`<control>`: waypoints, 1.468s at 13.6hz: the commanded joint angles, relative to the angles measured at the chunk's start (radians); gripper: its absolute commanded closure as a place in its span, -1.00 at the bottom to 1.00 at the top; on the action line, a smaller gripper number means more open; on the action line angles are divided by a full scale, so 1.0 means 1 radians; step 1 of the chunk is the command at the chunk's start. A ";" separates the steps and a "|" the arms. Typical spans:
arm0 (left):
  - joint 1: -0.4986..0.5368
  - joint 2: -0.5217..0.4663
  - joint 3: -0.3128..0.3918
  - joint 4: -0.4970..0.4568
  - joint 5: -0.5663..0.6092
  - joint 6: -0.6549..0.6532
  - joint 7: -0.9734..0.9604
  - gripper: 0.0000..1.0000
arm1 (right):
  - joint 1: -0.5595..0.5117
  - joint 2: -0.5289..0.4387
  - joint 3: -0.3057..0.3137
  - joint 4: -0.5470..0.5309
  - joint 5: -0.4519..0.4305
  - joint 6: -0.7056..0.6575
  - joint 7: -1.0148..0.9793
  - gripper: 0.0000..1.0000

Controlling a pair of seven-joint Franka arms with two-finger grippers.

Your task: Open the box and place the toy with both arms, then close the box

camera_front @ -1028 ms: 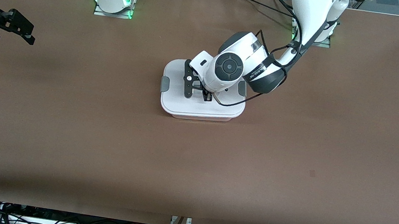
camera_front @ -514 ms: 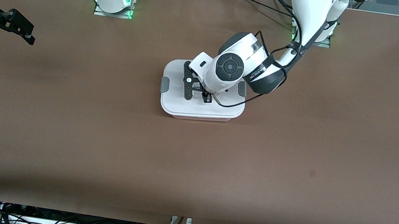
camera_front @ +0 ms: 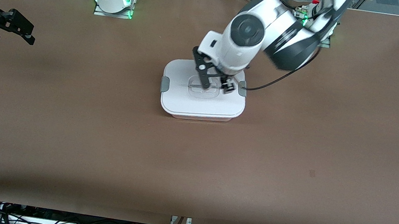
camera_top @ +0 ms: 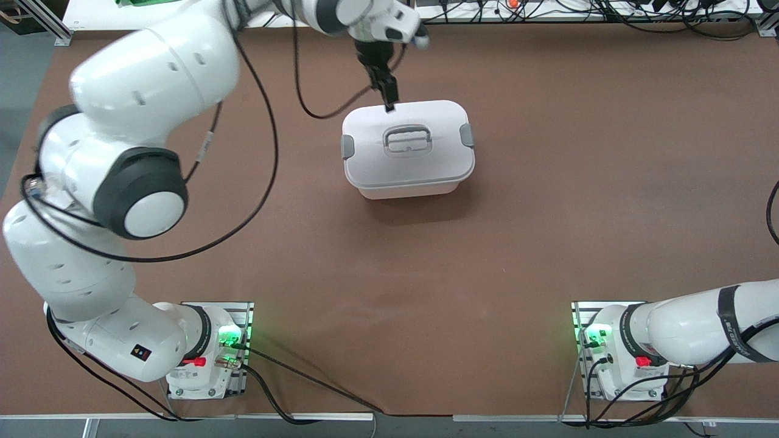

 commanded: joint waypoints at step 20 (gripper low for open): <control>0.383 -0.475 0.197 -0.364 0.084 -0.021 -0.389 -1.00 | -0.006 0.000 0.006 0.009 0.002 -0.001 0.010 -1.00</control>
